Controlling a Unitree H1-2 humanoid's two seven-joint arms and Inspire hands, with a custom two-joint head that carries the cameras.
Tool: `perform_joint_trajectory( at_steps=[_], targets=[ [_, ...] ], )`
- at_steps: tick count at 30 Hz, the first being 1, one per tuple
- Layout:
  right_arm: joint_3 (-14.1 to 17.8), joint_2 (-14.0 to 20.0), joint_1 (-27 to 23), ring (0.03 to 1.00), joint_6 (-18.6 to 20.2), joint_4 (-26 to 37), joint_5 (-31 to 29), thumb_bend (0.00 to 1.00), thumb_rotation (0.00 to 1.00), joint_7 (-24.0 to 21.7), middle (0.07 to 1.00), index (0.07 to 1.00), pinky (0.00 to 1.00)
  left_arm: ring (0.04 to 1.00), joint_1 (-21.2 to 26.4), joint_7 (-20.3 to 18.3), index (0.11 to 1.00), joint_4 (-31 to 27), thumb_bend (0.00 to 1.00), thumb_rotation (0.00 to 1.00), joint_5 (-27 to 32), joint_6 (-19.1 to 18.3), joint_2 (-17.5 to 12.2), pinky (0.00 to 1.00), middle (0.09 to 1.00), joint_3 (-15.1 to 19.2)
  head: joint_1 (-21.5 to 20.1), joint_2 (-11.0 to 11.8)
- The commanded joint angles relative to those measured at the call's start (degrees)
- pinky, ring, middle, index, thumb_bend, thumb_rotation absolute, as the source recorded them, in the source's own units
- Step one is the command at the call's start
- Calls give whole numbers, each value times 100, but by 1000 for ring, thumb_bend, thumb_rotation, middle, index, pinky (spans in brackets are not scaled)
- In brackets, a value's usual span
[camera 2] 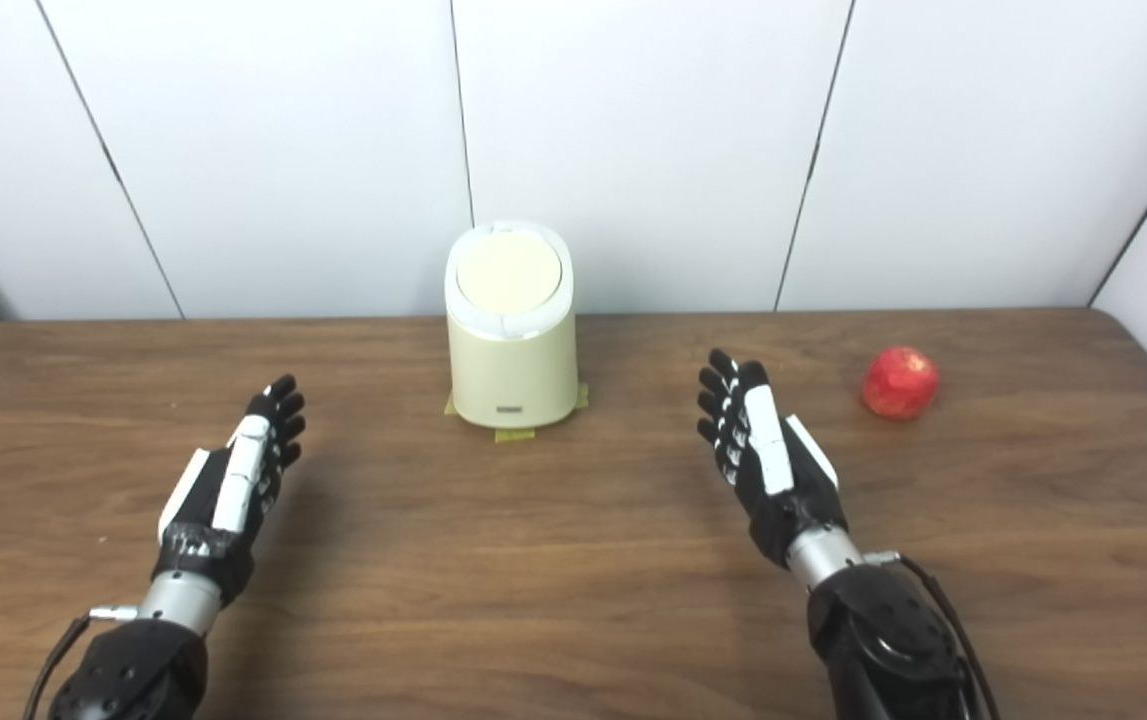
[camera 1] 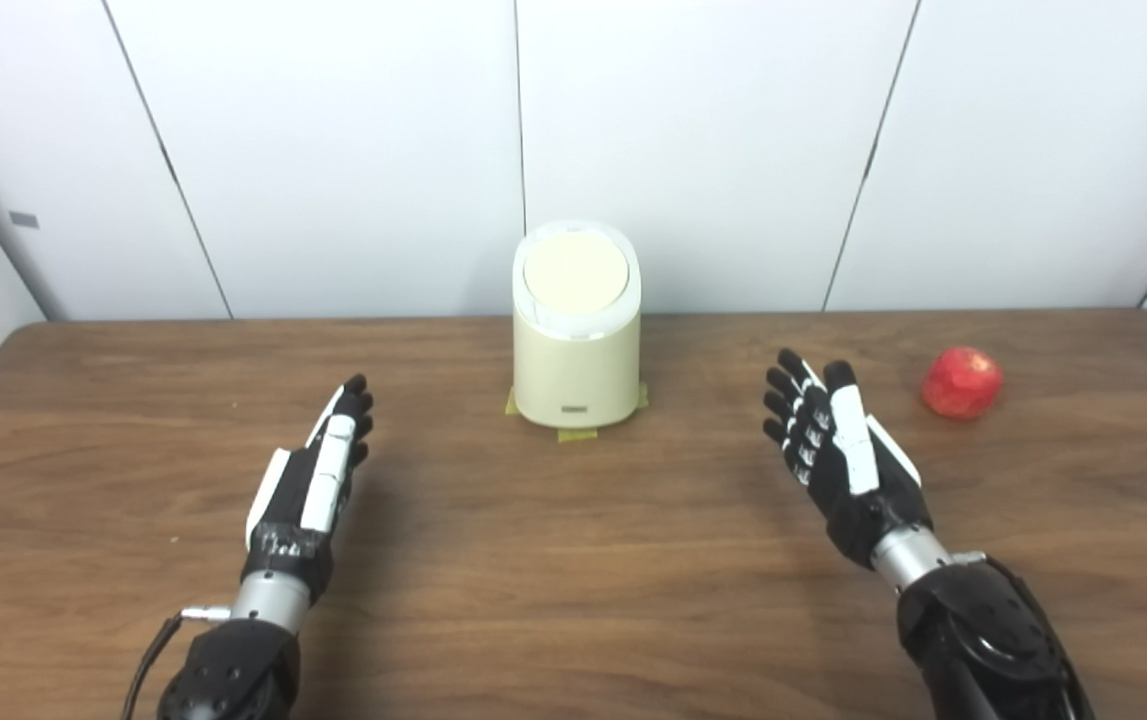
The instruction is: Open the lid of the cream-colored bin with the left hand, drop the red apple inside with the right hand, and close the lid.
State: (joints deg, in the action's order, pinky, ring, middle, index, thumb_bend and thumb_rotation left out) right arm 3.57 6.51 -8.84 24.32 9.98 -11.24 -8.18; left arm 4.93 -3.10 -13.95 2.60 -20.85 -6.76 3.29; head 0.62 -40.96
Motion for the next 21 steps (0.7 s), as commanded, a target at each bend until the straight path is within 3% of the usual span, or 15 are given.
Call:
perform_joint_trajectory(
  at_steps=[1,21],
  targets=[
    [42,6,-187,1000,-79,200,-89,772,1000,4,1000,1000,1000,993,187,-40,1000,-170,647,1000,64,182,-16,1000,993,11,8,-1],
    [72,-16,-197,1000,-97,173,-160,751,1000,26,1000,1000,1000,975,198,62,1000,-137,594,1000,280,282,170,1000,977,197,-1,-1]
  ],
)
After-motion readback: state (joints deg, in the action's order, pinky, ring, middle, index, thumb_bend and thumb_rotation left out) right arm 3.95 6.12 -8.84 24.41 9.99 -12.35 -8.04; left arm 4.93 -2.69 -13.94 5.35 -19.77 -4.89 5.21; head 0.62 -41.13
